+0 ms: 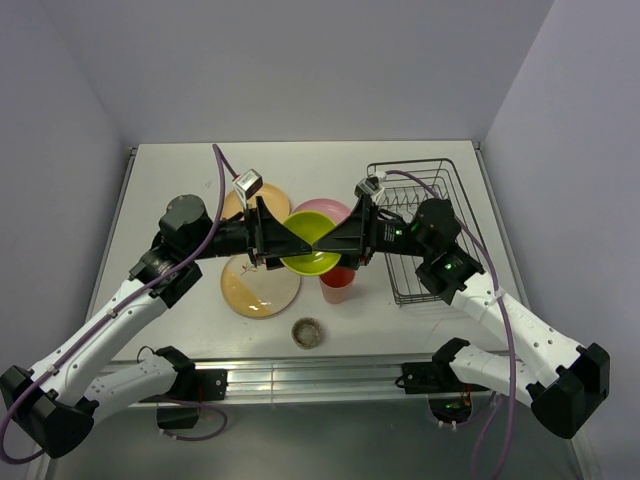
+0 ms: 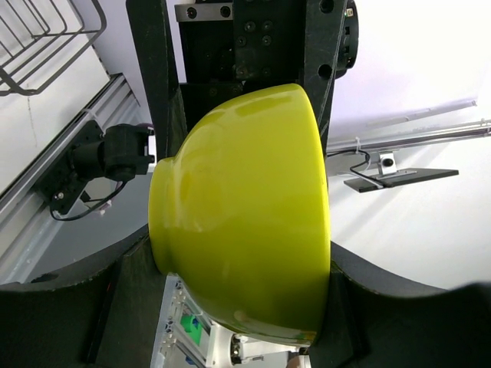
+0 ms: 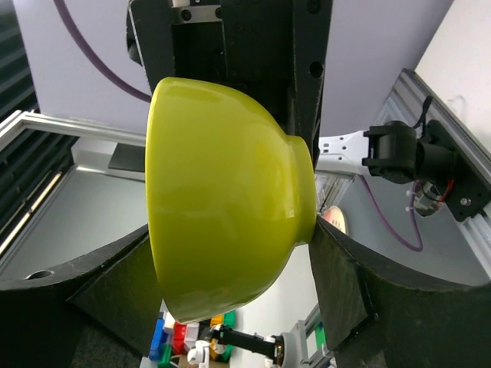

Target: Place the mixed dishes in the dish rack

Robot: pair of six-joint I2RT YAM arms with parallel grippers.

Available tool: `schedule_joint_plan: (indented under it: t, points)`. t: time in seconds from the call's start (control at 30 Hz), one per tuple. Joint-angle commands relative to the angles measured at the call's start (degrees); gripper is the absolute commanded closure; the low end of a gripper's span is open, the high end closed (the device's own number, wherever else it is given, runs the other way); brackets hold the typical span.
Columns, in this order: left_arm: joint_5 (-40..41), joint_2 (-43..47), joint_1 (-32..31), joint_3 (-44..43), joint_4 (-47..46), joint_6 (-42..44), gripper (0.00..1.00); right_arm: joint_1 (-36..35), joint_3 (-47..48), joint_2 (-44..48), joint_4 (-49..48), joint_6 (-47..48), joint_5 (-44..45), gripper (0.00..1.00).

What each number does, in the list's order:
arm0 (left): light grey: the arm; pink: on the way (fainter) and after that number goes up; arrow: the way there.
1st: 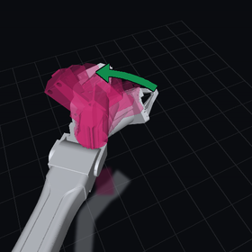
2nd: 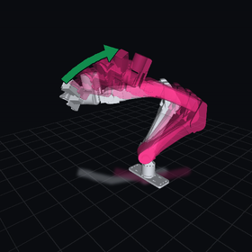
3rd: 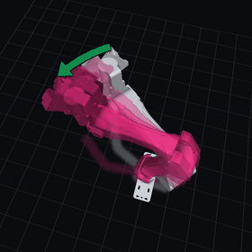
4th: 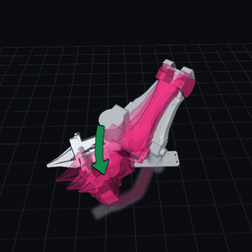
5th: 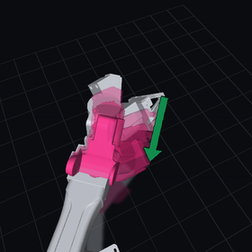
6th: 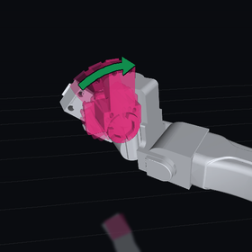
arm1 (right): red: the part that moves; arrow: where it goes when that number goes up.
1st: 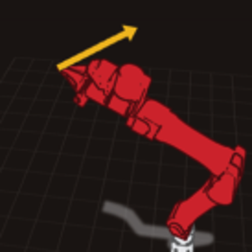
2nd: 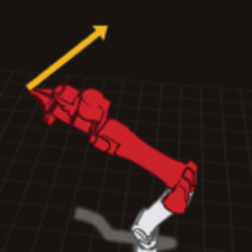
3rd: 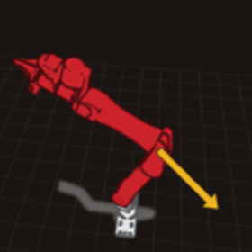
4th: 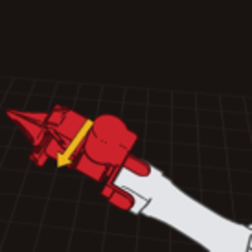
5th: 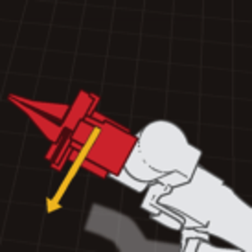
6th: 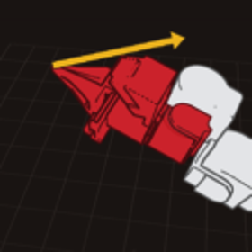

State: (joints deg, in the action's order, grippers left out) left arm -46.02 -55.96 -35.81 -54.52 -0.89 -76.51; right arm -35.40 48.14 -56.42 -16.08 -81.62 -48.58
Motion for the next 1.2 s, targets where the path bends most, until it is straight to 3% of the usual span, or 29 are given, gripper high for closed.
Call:
schedule_joint_plan:
  t: [0.0, 0.63, 0.77, 0.83, 0.87, 0.9, 0.93, 0.97, 1.0, 1.03, 1.07, 1.13, 1.17]
  points:
    - [0.6, 1.0, 0.0, -1.0, 0.4, 2.5, 1.0, -0.5, 3.8, 0.7, -0.3, 2.0, 1.3, 0.25]
    - [0.6, -0.2, 0.1, -3.4, 5.3, 5.6, 1.0, -0.5, 4.2, 1.7, 4.4, 5.3, 1.2, 0.32]
    - [0.6, -0.2, 0.0, -2.9, 4.3, 5.1, 1.0, -0.4, 3.4, 1.6, 1.4, 3.8, 0.8, 0.48]
    - [0.3, -0.1, 0.1, -2.8, 3.5, 4.6, 1.0, -0.4, 2.6, 1.3, -1.9, 1.7, 0.3, 0.62]
    - [0.2, 0.0, 0.0, -2.7, 3.3, 4.4, 1.0, -0.4, 2.2, 1.2, -2.8, 1.1, 0.1, 0.7]
    - [-0.1, -0.1, 0.0, -2.6, 3.0, 4.3, 1.0, -0.4, 2.0, 1.1, -4.0, 0.4, 0.1, 0.88]
    - [-0.4, -0.2, 0.1, -2.7, 2.8, 4.2, 0.92, -0.4, 2.0, 1.0, -4.4, 0.3, 0.0, 0.98]
    - [-0.6, -0.2, 0.1, -2.5, 2.6, 4.2, 0.81, -0.4, 1.9, 0.8, -4.6, 0.2, -0.4, 1.0]
    - [-0.7, -0.2, 0.1, -2.5, 2.3, 4.0, 0.71, -0.4, 2.0, 0.7, -4.6, 0.5, -0.4, 1.0]
    - [-0.9, 0.0, 0.0, -2.4, 2.0, 3.9, 0.52, -0.4, 2.1, 1.0, -4.3, 0.6, -0.4, 1.0]
    - [-0.8, 0.2, 0.1, -2.3, 1.9, 4.0, 0.41, -0.4, 2.1, 1.1, -4.1, 0.9, -0.2, 1.0]
    - [-0.5, 0.5, 0.0, -2.5, 2.6, 4.5, 0.19, -0.4, 2.3, 1.3, -2.6, 1.7, -0.1, 1.0]
    - [-0.5, 0.6, 0.0, -2.6, 3.1, 4.7, 0.14, -0.4, 2.4, 1.4, -2.4, 2.0, 0.0, 1.0]
